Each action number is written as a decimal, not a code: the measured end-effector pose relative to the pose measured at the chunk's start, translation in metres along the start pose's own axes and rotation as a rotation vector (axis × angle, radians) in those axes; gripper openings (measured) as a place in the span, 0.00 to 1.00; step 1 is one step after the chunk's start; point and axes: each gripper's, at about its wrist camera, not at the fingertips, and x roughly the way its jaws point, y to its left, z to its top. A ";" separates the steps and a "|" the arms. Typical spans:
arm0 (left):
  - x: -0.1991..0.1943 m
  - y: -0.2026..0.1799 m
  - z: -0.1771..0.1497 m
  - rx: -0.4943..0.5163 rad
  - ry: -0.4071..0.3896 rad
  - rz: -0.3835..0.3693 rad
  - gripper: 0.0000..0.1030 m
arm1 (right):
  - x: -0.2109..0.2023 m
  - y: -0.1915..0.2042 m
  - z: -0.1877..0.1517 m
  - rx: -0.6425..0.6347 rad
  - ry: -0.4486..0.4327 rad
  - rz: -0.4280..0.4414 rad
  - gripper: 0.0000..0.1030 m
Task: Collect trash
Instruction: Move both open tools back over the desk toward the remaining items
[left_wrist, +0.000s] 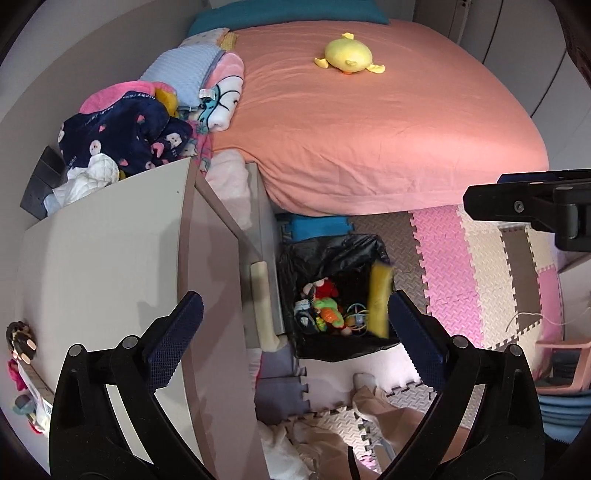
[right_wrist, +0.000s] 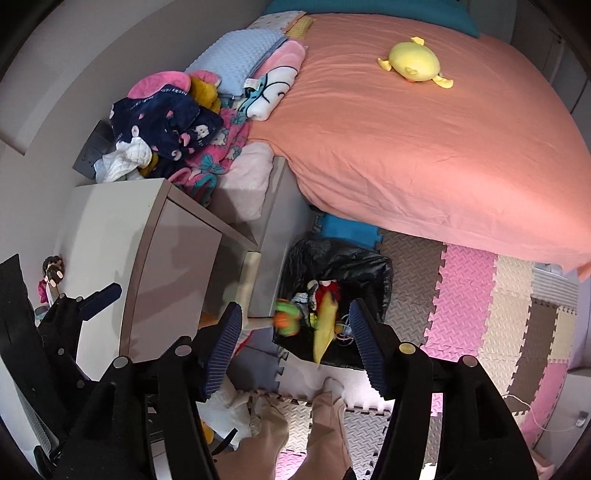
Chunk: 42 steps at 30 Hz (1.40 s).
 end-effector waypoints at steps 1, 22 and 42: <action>0.001 0.001 0.000 -0.005 0.002 -0.004 0.94 | -0.001 -0.002 0.000 0.001 -0.004 0.004 0.60; -0.009 0.043 -0.022 -0.127 0.002 0.005 0.94 | 0.004 0.045 0.003 -0.092 0.004 0.057 0.60; -0.047 0.165 -0.109 -0.416 -0.009 0.111 0.94 | 0.027 0.208 -0.008 -0.402 0.044 0.181 0.60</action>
